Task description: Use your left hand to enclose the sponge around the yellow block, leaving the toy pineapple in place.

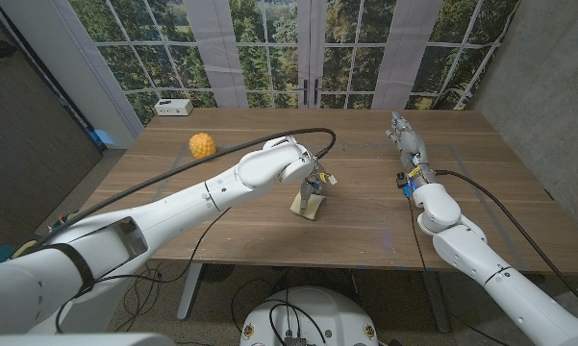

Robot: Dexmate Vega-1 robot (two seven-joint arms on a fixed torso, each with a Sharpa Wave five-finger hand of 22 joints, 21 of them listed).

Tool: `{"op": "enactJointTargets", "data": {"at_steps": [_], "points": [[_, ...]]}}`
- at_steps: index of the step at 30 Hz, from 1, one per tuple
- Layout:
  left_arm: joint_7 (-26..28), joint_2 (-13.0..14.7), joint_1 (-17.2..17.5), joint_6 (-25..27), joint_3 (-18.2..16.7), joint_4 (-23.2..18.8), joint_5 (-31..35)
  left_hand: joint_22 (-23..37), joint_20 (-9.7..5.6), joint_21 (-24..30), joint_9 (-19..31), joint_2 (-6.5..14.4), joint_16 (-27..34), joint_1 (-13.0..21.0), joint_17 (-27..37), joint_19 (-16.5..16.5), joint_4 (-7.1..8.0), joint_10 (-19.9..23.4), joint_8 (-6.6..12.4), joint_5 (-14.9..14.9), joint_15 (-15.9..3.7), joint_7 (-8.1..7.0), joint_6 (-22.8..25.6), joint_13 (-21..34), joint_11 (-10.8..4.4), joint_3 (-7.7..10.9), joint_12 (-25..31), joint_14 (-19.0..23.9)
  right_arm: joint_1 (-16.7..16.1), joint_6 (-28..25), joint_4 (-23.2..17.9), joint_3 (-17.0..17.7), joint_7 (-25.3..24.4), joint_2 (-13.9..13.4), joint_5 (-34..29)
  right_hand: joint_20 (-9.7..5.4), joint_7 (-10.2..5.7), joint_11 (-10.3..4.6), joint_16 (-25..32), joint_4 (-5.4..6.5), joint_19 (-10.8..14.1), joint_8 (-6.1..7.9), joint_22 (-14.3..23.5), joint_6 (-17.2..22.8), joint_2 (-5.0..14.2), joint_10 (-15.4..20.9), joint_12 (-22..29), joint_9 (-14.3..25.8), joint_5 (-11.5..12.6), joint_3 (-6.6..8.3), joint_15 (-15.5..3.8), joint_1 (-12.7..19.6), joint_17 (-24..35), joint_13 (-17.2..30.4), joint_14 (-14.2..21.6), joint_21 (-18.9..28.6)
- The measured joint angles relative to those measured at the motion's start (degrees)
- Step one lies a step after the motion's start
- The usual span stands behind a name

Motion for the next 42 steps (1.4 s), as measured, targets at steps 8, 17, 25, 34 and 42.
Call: {"op": "enactJointTargets", "data": {"at_steps": [8, 17, 25, 34, 42], "points": [[2.27, 1.93, 2.63, -1.44, -0.75, -3.74, -0.52, 0.26, -1.33, 0.98, 0.33, 0.69, 0.74, 0.59, -0.26, 1.76, 0.44, 10.21, 1.69, 0.02, -0.36, 1.76, 9.18, 1.26, -0.05, -0.37, 4.11, 5.29, 0.04, -0.02, 0.01, 0.0, 0.05, -0.08, 0.05, 0.0, -0.32, -0.01, 0.0, 0.0, 0.0, 0.0, 0.0, 0.31, 0.0, 0.01, 0.0, 0.0, 0.0, 0.0, 0.0, 0.0, 0.0, 0.0, 0.0, 0.0], [5.18, 3.46, 5.66, -4.08, -1.65, -7.15, 2.39, 0.37, -7.15, 4.62, -0.25, 5.18, 1.23, 10.7, -0.11, 7.76, -3.1, 21.32, 4.0, -6.75, -2.64, 2.23, 29.9, -0.94, 4.78, 4.75, 7.24, 19.49, -0.72, 0.87, 0.01, 0.31, -0.28, -0.08, 0.21, 0.0, -0.63, -0.32, 0.0, 0.0, 0.0, 0.0, 0.0, -0.01, 0.0, 0.31, 0.0, -0.04, 0.0, 0.0, 0.0, 0.0, 0.01, 0.0, -0.01, 0.0], [7.18, 4.26, 8.63, -4.99, -2.99, -8.75, 5.66, 0.53, -6.95, 5.72, -0.23, 2.62, 1.23, 13.29, 0.44, 8.17, -5.75, 24.38, 4.61, -13.26, -4.18, 2.54, 37.33, 0.41, 7.85, 9.45, 8.58, 23.39, -1.13, 1.2, 0.1, 0.52, -0.37, 0.06, 0.23, 0.0, -0.63, -0.31, 0.0, 0.0, 0.0, 0.0, 0.0, -0.01, 0.0, 0.31, 0.0, -0.05, 0.0, 0.0, -0.32, 0.01, 0.01, 0.0, 0.3, 0.0], [11.14, 4.74, 11.43, -4.43, -4.88, -9.23, 11.45, 0.53, -6.94, 6.16, -0.22, 2.4, 1.23, 13.52, 0.79, 8.16, -5.82, 24.77, 4.63, -14.68, -4.59, 2.55, 38.32, 0.89, 7.62, 9.54, 8.76, 24.42, -0.94, 1.12, 0.14, 0.48, -0.51, 0.16, -0.05, 0.0, -0.62, 0.01, 0.0, 0.0, 0.0, 0.0, 0.0, -0.01, 0.0, 0.64, 0.0, 0.03, 0.0, 0.0, -0.32, 0.01, 0.01, 0.0, 0.3, 0.0], [16.7, 5.35, 14.35, -1.29, -7.82, -9.45, 13.51, 0.8, -6.94, 6.6, -0.22, 2.4, 1.89, 13.52, 1.24, 8.16, -5.82, 25.06, 6.68, -16.3, -5.1, 2.54, 38.34, 2.39, 7.32, 9.54, 8.76, 26.57, -0.3, 0.37, -0.26, 0.21, -0.6, 0.16, -0.59, 0.01, -0.62, 0.01, 0.0, 0.0, 0.0, 0.0, 0.0, -0.01, 0.0, 0.63, 0.0, 0.03, 0.0, 0.0, -0.32, 0.01, 0.02, 0.0, 0.3, 0.0]]}}
